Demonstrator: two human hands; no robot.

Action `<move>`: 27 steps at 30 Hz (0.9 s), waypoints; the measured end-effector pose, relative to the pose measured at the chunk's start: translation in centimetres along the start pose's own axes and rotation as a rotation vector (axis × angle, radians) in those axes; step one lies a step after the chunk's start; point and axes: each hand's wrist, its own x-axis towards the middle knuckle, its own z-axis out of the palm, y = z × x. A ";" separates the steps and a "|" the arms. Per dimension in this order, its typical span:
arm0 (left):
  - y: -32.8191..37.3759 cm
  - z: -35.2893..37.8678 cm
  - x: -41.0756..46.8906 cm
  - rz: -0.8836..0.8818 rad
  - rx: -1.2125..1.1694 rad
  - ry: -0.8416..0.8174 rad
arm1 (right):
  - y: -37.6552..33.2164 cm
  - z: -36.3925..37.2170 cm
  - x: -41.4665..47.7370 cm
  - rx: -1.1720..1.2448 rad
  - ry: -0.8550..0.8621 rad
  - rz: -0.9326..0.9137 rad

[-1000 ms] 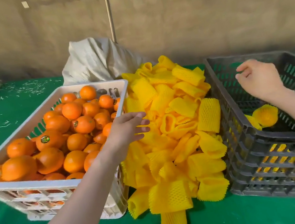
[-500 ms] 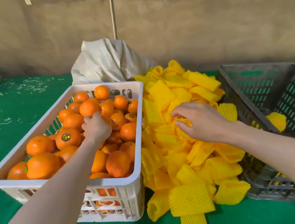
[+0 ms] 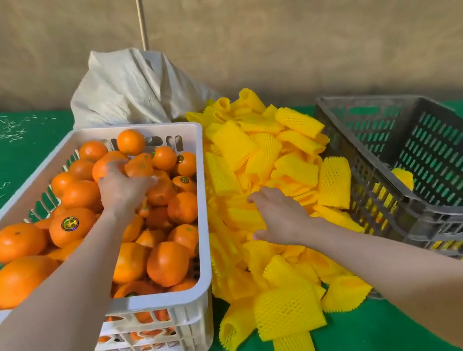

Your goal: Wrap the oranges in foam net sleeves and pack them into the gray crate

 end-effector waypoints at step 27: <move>8.8 6.9 -16.2 -0.058 -0.860 -0.816 | 6.8 -6.7 -8.5 1.793 0.121 0.086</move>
